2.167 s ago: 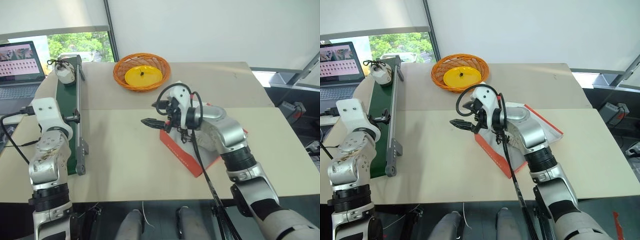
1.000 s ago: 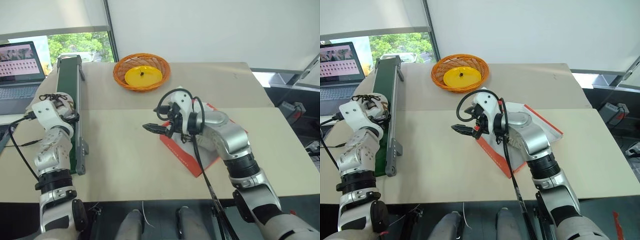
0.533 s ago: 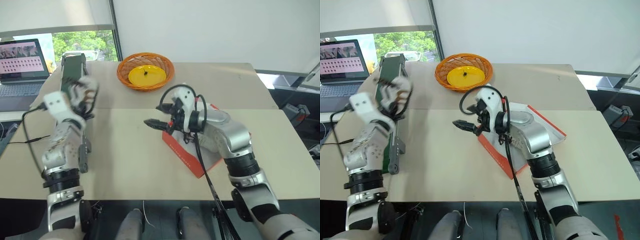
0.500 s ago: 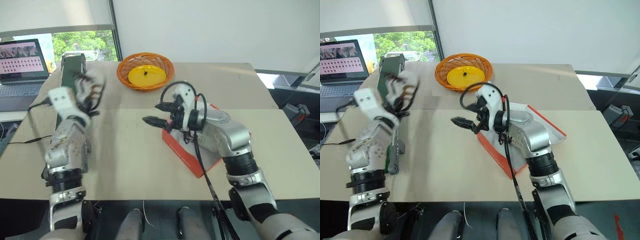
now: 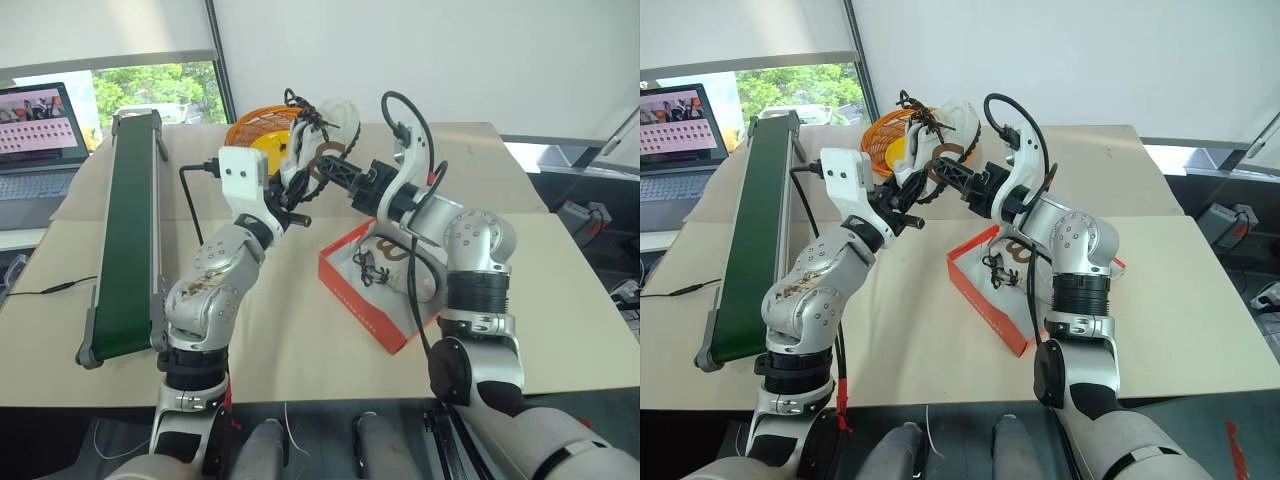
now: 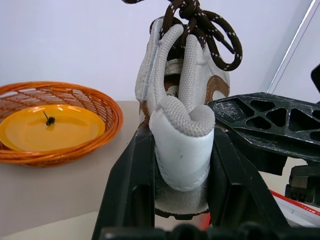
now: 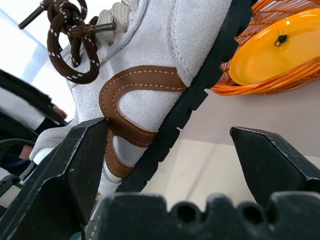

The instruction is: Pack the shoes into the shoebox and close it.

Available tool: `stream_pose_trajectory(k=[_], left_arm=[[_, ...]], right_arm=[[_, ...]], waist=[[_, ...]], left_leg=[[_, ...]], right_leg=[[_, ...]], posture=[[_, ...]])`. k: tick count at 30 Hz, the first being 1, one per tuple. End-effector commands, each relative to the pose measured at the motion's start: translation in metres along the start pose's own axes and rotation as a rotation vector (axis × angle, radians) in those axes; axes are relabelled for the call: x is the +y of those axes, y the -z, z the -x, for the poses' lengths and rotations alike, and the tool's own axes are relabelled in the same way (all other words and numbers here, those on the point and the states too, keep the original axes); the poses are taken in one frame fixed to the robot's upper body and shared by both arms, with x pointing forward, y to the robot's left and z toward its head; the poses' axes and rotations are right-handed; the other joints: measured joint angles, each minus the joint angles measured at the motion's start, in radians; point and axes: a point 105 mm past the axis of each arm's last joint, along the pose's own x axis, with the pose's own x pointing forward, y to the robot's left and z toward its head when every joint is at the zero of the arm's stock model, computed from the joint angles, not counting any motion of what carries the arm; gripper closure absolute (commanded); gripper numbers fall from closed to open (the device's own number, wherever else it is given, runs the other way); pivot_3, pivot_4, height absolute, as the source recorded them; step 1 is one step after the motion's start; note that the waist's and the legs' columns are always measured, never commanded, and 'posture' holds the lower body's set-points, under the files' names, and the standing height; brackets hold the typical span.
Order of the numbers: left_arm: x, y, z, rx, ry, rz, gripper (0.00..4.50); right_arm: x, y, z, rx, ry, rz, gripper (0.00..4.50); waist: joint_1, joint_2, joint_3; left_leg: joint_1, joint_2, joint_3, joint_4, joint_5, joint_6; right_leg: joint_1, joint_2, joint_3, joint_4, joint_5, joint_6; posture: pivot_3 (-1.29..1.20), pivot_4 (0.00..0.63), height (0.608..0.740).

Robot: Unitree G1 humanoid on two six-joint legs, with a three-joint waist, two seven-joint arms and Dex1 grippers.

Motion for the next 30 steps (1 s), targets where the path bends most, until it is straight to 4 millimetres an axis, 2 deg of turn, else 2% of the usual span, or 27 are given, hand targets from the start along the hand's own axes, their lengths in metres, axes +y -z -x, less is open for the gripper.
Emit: stream_pose_trajectory(k=[1, 2, 5, 13, 16, 19, 20, 21, 22, 25, 30], left_arm=[[-0.029, -0.02, 0.008, -0.068, 0.111, 0.007, 3.33], [-0.029, -0.019, 0.009, -0.061, 0.112, 0.013, 3.33], [-0.031, -0.016, 0.011, -0.046, 0.122, 0.047, 3.36], [-0.035, -0.015, 0.011, -0.028, 0.137, 0.087, 3.36], [-0.032, -0.015, 0.011, -0.023, 0.131, 0.086, 3.36], [-0.029, -0.015, 0.012, -0.015, 0.126, 0.087, 3.36], [-0.027, -0.015, 0.013, -0.013, 0.124, 0.094, 2.68], [-0.025, -0.015, 0.014, -0.012, 0.124, 0.103, 2.44], [-0.023, -0.016, 0.014, -0.008, 0.122, 0.104, 1.98], [-0.009, -0.021, 0.019, -0.004, 0.097, 0.133, 1.02], [0.009, -0.026, 0.028, 0.013, 0.072, 0.147, 1.02]], right_arm=[[0.004, -0.022, 0.001, -0.092, 0.004, 0.016, 0.0], [0.003, -0.024, 0.001, -0.101, 0.009, 0.016, 0.0], [0.004, -0.029, 0.002, -0.129, -0.001, 0.006, 0.73], [0.01, -0.029, 0.0, -0.139, -0.033, 0.01, 3.45], [0.01, -0.029, 0.0, -0.14, -0.031, 0.007, 4.08], [0.009, -0.029, 0.0, -0.141, -0.022, 0.008, 4.11], [0.009, -0.029, 0.0, -0.139, -0.017, 0.013, 4.11], [0.008, -0.029, 0.001, -0.137, -0.009, 0.02, 4.12], [0.007, -0.029, 0.001, -0.135, -0.003, 0.028, 4.13], [0.006, -0.029, 0.003, -0.116, 0.021, 0.074, 4.14], [0.003, -0.03, 0.009, -0.076, 0.057, 0.164, 4.14]], waist=[[0.0, 0.0, 0.0], [0.001, 0.0, 0.0], [0.004, 0.0, 0.0], [0.0, 0.0, 0.0], [0.002, 0.0, 0.0], [0.003, 0.0, 0.0], [0.003, 0.0, 0.0], [0.003, 0.0, 0.0], [0.002, 0.0, 0.0], [0.001, 0.0, 0.0], [0.002, 0.0, 0.0]], left_leg=[[0.0, 0.0, 0.0, 0.0, 0.0, 0.0], [0.0, 0.0, 0.0, 0.0, 0.0, 0.0], [0.0, 0.0, 0.0, 0.0, 0.0, 0.0], [0.0, 0.0, 0.0, 0.0, 0.0, 0.0], [0.0, 0.0, 0.0, 0.0, 0.0, 0.0], [0.0, 0.0, 0.0, 0.0, 0.0, 0.0], [0.0, 0.0, 0.0, 0.0, 0.0, 0.0], [0.0, 0.0, 0.0, 0.0, 0.0, 0.0], [0.0, 0.0, 0.0, 0.0, 0.0, 0.0], [0.0, 0.0, 0.0, 0.0, 0.0, 0.0], [0.0, 0.0, 0.0, 0.0, 0.0, 0.0]], right_leg=[[0.0, 0.0, 0.0, 0.0, 0.0, 0.0], [0.0, 0.0, 0.0, 0.0, 0.0, 0.0], [0.0, 0.0, 0.0, 0.0, 0.0, 0.0], [0.0, 0.0, 0.0, -0.001, 0.0, 0.0], [0.001, 0.0, 0.0, -0.001, 0.0, 0.0], [0.001, 0.0, 0.0, -0.001, 0.0, 0.0], [0.001, 0.0, 0.0, -0.001, 0.0, 0.0], [0.001, 0.0, 0.0, -0.001, 0.0, 0.0], [0.001, 0.0, 0.0, -0.001, 0.0, 0.0], [0.001, 0.0, 0.0, -0.001, 0.0, 0.0], [0.001, 0.0, 0.0, -0.001, 0.0, 0.0]], posture=[[0.0, 0.15, 0.74], [0.0, 0.15, 0.74], [0.0, 0.15, 0.74], [0.0, 0.15, 0.74], [0.0, 0.15, 0.74], [0.0, 0.15, 0.74], [0.0, 0.15, 0.74], [0.0, 0.15, 0.74], [0.0, 0.15, 0.74], [0.0, 0.15, 0.74], [0.0, 0.15, 0.74]])
